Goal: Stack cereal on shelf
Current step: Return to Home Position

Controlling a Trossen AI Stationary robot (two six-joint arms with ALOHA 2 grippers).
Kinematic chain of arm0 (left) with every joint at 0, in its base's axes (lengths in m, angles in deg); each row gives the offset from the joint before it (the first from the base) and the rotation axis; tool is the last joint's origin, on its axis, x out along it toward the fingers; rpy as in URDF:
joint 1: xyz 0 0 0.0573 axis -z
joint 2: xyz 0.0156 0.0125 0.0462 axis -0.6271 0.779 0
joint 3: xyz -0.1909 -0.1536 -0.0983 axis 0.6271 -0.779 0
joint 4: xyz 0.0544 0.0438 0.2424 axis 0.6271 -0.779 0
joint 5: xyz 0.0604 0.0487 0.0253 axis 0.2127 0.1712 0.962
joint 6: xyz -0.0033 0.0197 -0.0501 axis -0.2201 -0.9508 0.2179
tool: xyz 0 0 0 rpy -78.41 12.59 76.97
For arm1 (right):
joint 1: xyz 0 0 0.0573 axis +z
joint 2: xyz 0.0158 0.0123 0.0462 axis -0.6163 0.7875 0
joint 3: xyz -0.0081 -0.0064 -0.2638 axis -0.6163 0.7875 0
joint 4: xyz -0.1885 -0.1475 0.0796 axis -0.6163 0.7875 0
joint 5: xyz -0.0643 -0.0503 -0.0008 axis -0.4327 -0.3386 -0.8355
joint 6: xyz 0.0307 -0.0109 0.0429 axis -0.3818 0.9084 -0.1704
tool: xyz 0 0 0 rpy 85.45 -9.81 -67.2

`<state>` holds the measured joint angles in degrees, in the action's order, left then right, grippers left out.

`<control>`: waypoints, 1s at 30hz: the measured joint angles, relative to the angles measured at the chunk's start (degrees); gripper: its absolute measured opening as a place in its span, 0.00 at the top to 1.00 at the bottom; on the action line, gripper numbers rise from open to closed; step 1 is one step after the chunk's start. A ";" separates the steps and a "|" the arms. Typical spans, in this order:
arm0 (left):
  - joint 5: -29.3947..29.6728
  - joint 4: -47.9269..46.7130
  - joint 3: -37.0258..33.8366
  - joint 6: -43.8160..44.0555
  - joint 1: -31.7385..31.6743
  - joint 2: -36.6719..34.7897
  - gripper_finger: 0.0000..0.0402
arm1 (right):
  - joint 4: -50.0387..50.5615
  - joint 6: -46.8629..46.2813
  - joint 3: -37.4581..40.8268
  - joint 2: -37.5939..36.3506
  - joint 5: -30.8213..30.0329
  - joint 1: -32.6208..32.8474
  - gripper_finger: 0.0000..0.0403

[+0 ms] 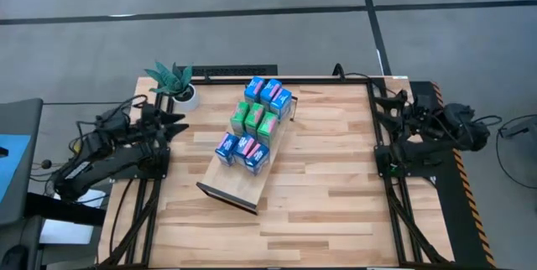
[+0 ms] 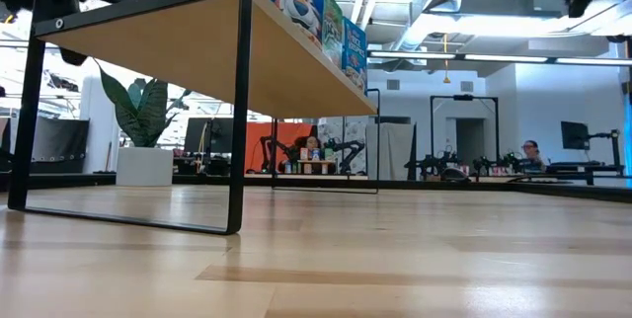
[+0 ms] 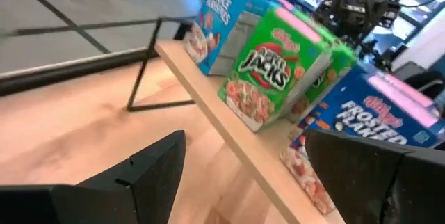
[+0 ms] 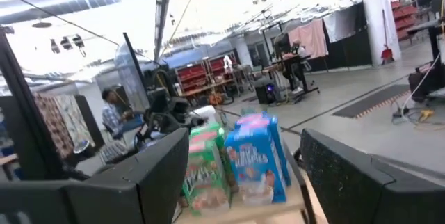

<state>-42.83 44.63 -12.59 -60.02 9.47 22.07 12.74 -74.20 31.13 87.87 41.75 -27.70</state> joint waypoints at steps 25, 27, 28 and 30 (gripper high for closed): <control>3.66 9.31 -14.04 4.67 5.87 -0.02 0.29 | -21.07 -1.00 19.95 2.43 1.17 0.14 0.25; 6.43 9.34 -14.07 4.51 7.80 -0.02 0.29 | -21.15 -1.80 20.49 2.50 1.19 0.13 0.25; 7.73 9.37 -14.07 4.50 8.82 -0.02 0.29 | -21.74 -2.12 20.73 2.43 1.17 0.13 0.25; 9.87 9.45 -14.18 4.61 11.06 -0.02 0.29 | -22.96 -2.23 21.45 2.43 1.30 0.13 0.25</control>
<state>-32.96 54.08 -26.77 -55.41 20.53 22.04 -10.23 -76.44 52.58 90.30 43.05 -27.56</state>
